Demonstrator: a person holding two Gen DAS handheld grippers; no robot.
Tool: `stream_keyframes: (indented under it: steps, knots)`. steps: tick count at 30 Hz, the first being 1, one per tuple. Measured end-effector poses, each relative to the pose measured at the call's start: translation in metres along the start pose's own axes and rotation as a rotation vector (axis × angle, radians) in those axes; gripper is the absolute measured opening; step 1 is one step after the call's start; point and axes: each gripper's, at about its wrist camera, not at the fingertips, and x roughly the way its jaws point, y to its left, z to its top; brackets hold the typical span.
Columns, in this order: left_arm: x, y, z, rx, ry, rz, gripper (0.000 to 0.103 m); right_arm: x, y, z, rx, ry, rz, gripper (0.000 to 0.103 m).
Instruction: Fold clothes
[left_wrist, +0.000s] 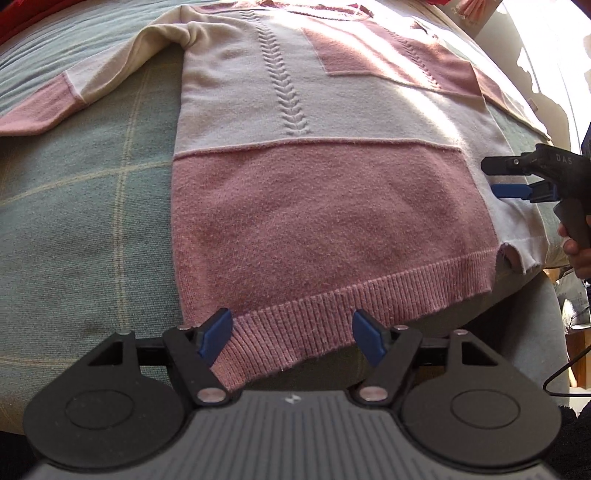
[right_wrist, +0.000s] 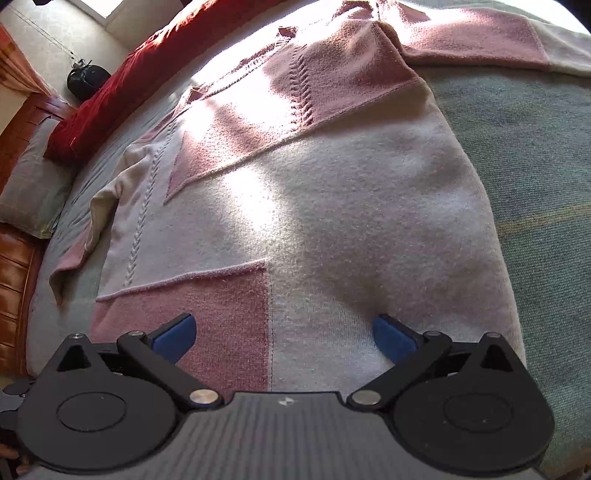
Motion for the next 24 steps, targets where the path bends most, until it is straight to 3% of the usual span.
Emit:
stream_keyframes:
  steps: [6,10,13,17,21,24]
  knots:
    - [-0.031,0.011,0.026,-0.027,-0.128,0.029,0.072,0.007,0.021,-0.001,-0.095,0.036,-0.101,0.103]
    - [-0.027,-0.001,0.054,-0.016,-0.185,0.036,0.074,0.002,0.045,-0.005,-0.162,0.020,-0.171,0.103]
    - [-0.008,-0.018,0.066,-0.001,-0.198,0.021,0.074,-0.003,0.064,-0.011,-0.241,-0.038,-0.187,0.103]
    - [0.025,-0.036,0.070,0.015,-0.167,0.028,0.074,0.008,0.082,-0.015,-0.349,-0.051,-0.287,0.103]
    - [0.051,-0.042,0.057,-0.002,-0.114,0.015,0.074,0.029,0.073,-0.023,-0.336,0.014,-0.322,0.103]
    - [0.056,-0.039,0.043,0.011,-0.129,0.012,0.077,0.029,0.069,-0.035,-0.348,-0.040,-0.318,0.103]
